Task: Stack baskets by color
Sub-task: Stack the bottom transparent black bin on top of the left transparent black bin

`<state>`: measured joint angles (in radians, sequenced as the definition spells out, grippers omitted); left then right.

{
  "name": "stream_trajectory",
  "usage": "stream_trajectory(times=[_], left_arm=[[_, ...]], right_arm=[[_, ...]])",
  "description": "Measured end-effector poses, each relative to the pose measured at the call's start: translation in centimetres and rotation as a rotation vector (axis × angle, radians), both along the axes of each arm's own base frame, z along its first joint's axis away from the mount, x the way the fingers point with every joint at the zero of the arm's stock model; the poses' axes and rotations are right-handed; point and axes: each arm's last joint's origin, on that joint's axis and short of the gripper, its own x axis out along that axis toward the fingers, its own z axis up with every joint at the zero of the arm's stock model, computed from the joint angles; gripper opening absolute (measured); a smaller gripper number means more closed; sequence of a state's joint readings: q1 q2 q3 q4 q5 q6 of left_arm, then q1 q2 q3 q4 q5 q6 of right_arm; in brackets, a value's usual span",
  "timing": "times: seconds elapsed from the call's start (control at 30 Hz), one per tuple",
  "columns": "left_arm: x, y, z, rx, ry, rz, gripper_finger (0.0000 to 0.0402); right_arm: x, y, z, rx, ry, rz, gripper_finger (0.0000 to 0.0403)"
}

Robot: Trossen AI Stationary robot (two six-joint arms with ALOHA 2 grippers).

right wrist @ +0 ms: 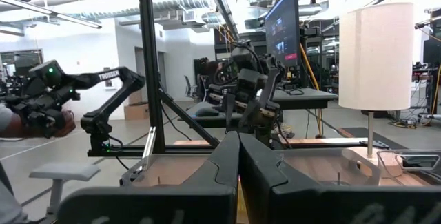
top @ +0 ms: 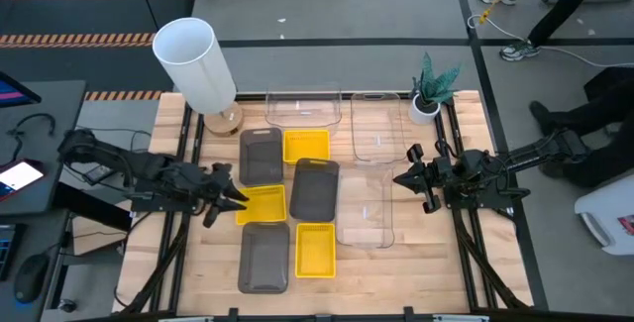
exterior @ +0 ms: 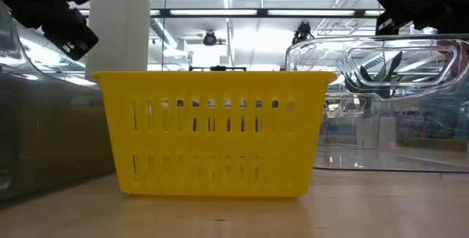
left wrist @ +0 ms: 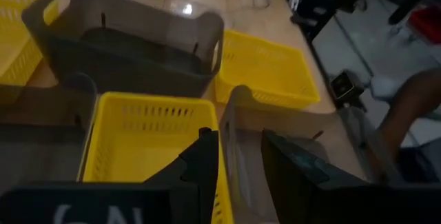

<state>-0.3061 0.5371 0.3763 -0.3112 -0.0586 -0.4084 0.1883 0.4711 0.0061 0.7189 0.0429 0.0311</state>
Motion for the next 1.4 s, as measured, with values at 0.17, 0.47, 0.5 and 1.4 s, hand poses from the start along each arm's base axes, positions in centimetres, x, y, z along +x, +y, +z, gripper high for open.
stream_trajectory(times=[0.17,0.47,0.5,1.4], left_arm=[[0.7,-0.2,-0.8,-0.008,0.077,0.018,0.0117],[1.5,-0.6,-1.7,-0.001,0.154,-0.019,0.0117],[1.5,-0.6,-1.7,-0.007,0.158,-0.032,0.0117],[10.0,-9.8,3.7,-0.017,0.522,-0.048,0.0116]], right_arm=[[0.0,0.0,0.0,0.000,0.000,0.000,0.0016],[0.0,0.0,0.0,0.000,0.000,0.000,0.0016],[0.0,0.0,0.0,0.000,0.000,0.000,0.0016],[0.0,0.0,0.0,0.000,0.000,0.000,0.0016]])
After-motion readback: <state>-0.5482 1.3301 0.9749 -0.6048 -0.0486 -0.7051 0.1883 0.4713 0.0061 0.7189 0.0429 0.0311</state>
